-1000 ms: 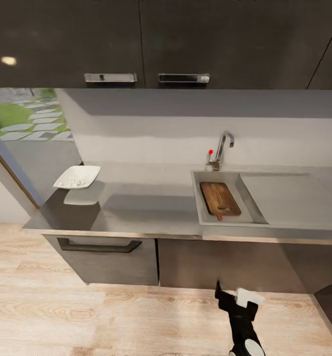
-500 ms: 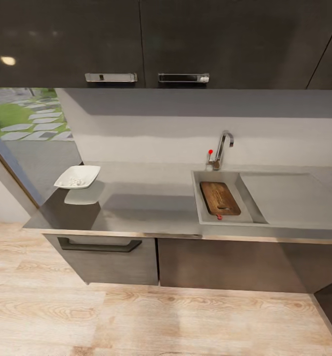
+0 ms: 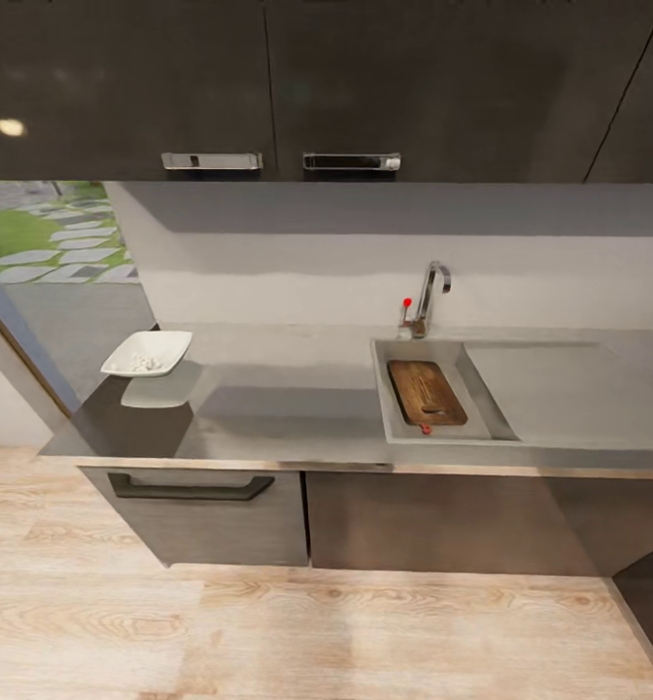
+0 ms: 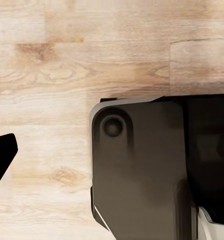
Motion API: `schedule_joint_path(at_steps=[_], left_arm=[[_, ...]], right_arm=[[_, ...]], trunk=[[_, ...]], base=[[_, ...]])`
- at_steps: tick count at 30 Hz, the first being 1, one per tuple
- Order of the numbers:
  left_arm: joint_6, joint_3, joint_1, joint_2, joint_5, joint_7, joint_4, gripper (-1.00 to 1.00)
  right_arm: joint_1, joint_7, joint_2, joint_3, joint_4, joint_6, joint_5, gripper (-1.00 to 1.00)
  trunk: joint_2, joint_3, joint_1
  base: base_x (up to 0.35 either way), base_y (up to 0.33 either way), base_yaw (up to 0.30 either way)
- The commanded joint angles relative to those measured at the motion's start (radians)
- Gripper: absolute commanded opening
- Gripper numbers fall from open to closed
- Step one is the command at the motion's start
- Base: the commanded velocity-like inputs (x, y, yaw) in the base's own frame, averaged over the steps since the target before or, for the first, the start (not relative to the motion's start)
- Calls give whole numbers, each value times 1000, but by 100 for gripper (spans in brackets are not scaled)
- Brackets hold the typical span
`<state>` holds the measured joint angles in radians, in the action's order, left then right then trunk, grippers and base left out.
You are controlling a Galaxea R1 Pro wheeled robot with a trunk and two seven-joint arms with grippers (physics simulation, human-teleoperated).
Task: In the kitchen, take the Vidalia onion out of the sink, dice it on the chopping board with the paring knife, put the diced onion into the bowl on the countertop, then place both the paring knife and the chopping board into the sink.
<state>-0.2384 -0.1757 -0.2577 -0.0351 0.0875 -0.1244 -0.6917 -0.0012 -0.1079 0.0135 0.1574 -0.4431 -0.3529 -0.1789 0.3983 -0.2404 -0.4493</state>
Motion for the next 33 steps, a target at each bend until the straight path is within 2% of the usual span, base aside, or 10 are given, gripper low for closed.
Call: schedule_joint_path(at_steps=[1, 5, 10, 21, 33], left_arm=[[-2, -8, 0, -2, 9, -9, -1, 100], [-2, -8, 0, -2, 9, -9, 0, 100], [-1, -8, 0, -2, 9, -9, -2, 100], [-1, -8, 0, -3, 9, -9, -6, 100], [-1, -7, 0, -3, 9, -10, -6, 100]], right_arm=[[0, -7, -4, 9, 26, -4, -9, 100], [0, -7, -20, 11, 90, -32, -10, 100], [0, -7, -21, 11, 144, -42, -11, 100], [0, -13, -15, 9, 145, -40, -10, 100], [0, -12, -11, 10, 146, -41, -8, 100]], trunk=[[2, 0, -1], [2, 6, -1], [2, 14, -1], [2, 31, -1], [2, 50, -1]], base=[[0, 0, -82], [0, 0, -82], [0, 0, -82], [0, 0, -78], [0, 0, -7]])
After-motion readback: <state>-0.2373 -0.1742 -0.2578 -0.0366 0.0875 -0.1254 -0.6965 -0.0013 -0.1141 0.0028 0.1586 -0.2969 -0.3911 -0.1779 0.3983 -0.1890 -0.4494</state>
